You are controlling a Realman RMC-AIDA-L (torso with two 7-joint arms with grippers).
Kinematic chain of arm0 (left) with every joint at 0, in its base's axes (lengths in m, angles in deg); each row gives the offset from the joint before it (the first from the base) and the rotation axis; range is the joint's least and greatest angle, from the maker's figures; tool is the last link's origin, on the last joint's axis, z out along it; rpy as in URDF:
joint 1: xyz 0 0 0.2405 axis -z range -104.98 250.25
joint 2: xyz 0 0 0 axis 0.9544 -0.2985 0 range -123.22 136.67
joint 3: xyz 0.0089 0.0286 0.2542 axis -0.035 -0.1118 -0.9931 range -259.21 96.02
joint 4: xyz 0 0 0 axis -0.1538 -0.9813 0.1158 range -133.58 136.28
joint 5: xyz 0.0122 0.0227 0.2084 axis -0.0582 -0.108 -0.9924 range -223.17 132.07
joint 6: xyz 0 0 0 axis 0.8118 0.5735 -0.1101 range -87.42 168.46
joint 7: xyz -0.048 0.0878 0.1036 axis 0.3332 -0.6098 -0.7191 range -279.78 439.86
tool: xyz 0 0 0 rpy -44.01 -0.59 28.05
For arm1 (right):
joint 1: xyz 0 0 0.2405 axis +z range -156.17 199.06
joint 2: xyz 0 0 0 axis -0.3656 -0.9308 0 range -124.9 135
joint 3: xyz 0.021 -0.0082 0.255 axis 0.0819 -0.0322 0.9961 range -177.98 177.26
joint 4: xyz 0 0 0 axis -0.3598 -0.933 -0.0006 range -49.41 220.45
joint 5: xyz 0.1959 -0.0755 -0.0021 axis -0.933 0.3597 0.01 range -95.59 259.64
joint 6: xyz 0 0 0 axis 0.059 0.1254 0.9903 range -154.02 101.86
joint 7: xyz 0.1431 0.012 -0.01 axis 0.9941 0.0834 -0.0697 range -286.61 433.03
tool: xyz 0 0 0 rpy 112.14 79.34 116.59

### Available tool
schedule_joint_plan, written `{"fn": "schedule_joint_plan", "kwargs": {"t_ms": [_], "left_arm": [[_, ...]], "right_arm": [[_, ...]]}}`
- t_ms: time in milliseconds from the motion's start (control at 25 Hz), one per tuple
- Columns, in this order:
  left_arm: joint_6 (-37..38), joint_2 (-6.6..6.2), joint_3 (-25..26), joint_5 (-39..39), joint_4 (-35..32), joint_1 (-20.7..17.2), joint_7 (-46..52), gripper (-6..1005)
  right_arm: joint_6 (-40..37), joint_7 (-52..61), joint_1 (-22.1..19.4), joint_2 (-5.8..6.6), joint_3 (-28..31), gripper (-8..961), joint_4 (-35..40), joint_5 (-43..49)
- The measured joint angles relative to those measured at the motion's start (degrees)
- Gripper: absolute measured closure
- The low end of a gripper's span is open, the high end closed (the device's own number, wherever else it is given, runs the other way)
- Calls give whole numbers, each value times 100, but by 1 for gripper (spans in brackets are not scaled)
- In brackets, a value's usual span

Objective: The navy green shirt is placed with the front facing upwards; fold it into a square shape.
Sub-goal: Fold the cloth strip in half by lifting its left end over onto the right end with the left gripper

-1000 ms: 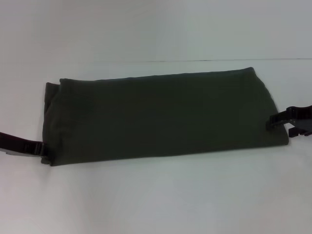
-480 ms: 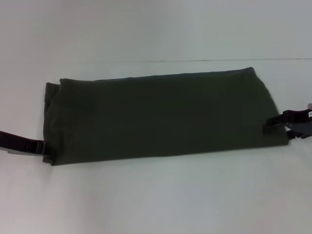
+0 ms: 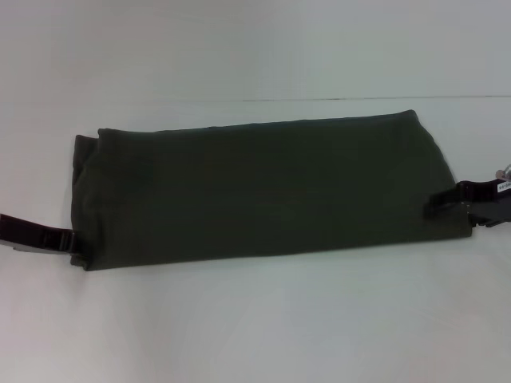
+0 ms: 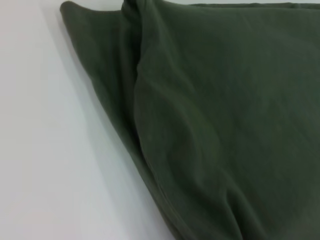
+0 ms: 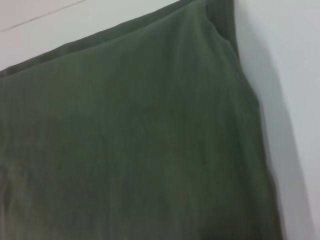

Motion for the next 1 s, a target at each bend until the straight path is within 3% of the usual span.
{"fn": "schedule_joint_plan", "kwargs": {"t_ms": [720, 1000], "left_arm": [[0, 0, 0, 0, 0, 4, -10, 960], [0, 0, 0, 6, 0, 16, -10, 960]], "right_arm": [[-41, 0, -22, 2, -1, 169, 0, -4], [-32, 0, -25, 10, 0, 419, 26, 0]]}}
